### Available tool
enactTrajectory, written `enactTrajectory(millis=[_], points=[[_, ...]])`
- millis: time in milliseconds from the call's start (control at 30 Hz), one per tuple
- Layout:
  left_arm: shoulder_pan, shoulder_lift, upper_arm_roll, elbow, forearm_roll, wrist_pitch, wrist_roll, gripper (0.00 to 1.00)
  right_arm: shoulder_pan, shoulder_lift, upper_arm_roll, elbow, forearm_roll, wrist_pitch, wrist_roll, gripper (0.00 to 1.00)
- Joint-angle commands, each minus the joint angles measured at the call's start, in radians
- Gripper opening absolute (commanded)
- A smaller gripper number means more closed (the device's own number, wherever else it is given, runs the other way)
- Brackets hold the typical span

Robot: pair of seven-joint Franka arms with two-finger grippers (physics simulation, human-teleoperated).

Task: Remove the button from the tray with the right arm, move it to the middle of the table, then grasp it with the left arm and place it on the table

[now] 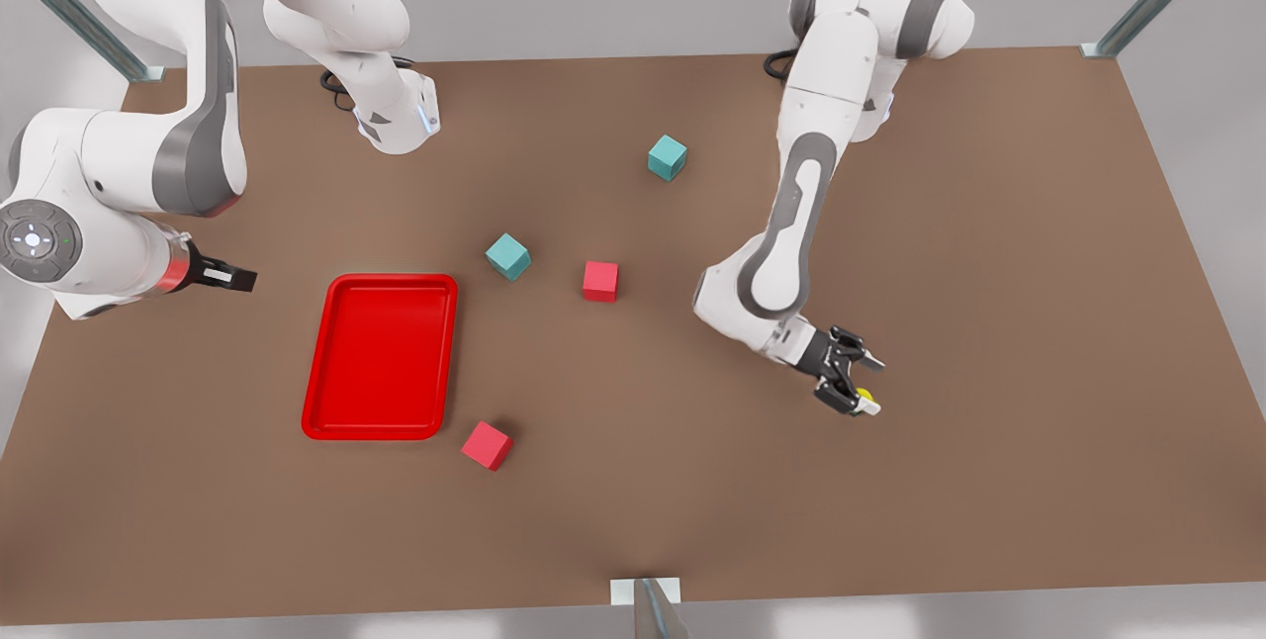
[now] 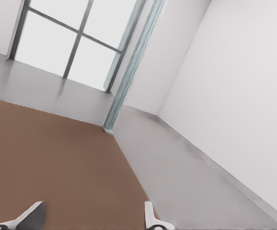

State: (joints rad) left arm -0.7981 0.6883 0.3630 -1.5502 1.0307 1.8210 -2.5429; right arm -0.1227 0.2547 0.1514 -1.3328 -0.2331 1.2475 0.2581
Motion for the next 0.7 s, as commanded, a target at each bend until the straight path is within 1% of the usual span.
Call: enactTrajectory(millis=[0, 33, 67, 100, 133, 167, 200, 233, 267, 300, 400, 433, 667], points=[[0.078, -0.038, 0.002, 0.12, -0.795, -0.026, 2.515, 1.0, -0.006, -0.002, -0.003, 0.001, 0.001, 0.0, -0.002, 1.0], [0.151, -0.039, 0.004, 0.166, -1.106, -0.129, 2.676, 1.0, -0.003, -0.002, -0.003, 0.001, 0.009, -0.002, -0.002, 1.0], [0.151, -0.039, 0.001, 0.309, -1.15, -0.363, 2.678, 1.0, -0.002, -0.002, -0.003, 0.003, 0.011, -0.002, -0.002, 1.0], [0.223, -0.074, -0.006, 0.464, -1.183, -0.577, 2.675, 1.0, 0.001, -0.002, 0.0, 0.003, 0.02, -0.008, -0.002, 1.0], [0.362, -0.222, -0.117, 0.449, -1.166, -0.589, 2.669, 1.0, 0.012, -0.002, 0.005, 0.007, 0.014, -0.01, -0.002, 1.0], [0.528, -0.331, -0.307, 0.42, -1.086, -0.585, 2.633, 1.0, 0.029, -0.002, 0.004, 0.04, 0.04, -0.01, -0.002, 1.0], [0.588, -0.429, -0.386, 0.389, -1.002, -0.568, 2.63, 1.0, 0.026, -0.002, 0.002, 0.041, 0.075, -0.006, -0.008, 1.0], [0.609, -0.529, -0.391, 0.303, -0.985, -0.522, 2.635, 1.0, 0.032, -0.003, 0.005, 0.044, 0.074, 0.001, -0.016, 1.0], [0.639, -0.627, -0.4, 0.171, -0.986, -0.465, 2.678, 1.0, 0.032, -0.003, 0.033, 0.046, 0.08, 0.006, -0.016, 1.0], [0.651, -0.65, -0.403, 0.134, -0.988, -0.466, 2.779, 1.0, 0.028, -0.002, 0.065, 0.046, 0.092, 0.026, -0.016, 1.0], [0.631, -0.625, -0.398, 0.134, -0.989, -0.474, 2.879, 1.0, 0.008, -0.002, 0.062, 0.047, 0.182, 0.073, -0.004, 1.0], [0.631, -0.625, -0.4, 0.114, -0.991, -0.462, 2.879, 1.0, 0.015, -0.002, 0.062, 0.047, 0.181, 0.072, 0.003, 1.0], [0.632, -0.627, -0.4, 0.111, -0.997, -0.457, 2.867, 1.0, 0.008, -0.002, 0.062, 0.047, 0.184, 0.072, -0.004, 1.0]])
